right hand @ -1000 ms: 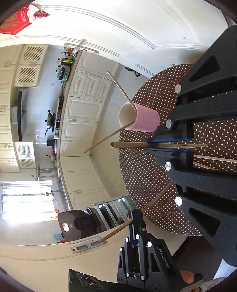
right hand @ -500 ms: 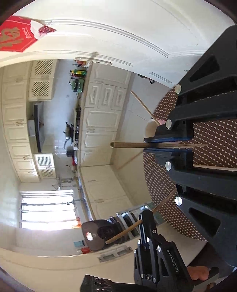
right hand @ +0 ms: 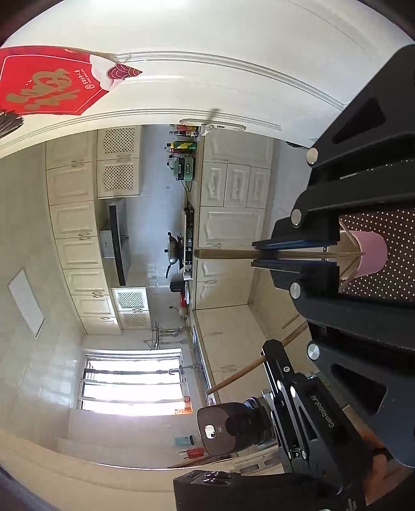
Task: Organize utensils
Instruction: 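Raise the left gripper's chopstick above the pink cup while the right gripper carries its own, then drop both chopsticks into the pink cup by opening both grippers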
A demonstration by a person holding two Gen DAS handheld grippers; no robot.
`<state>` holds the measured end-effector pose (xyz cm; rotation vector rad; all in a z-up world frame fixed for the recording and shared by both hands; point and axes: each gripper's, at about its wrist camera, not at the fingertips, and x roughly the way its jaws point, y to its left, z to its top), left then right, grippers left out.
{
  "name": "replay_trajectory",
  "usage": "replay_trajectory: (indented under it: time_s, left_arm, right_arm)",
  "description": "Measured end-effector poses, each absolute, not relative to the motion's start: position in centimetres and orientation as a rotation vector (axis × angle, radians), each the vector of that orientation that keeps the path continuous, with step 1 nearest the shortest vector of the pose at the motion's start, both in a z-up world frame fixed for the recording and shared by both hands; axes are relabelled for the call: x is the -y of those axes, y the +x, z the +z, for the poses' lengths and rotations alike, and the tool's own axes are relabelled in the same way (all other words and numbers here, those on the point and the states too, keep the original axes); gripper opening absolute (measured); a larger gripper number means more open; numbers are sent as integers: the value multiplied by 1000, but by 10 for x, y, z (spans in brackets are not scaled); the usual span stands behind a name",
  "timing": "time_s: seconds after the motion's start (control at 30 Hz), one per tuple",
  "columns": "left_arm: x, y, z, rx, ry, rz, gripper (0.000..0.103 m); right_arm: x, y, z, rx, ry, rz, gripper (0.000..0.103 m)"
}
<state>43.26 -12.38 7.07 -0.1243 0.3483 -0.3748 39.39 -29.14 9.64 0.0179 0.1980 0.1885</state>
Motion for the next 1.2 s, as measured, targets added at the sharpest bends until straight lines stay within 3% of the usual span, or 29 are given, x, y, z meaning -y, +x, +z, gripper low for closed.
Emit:
replay_trajectory:
  time_s: [0.43, 1.2]
  left_arm:
    - [141, 466, 24, -443, -70, -386, 6]
    - [150, 466, 7, -527, 15, -414, 7]
  right_arm:
    - [297, 428, 68, -272, 45, 194, 4]
    - [301, 446, 46, -368, 63, 185, 4]
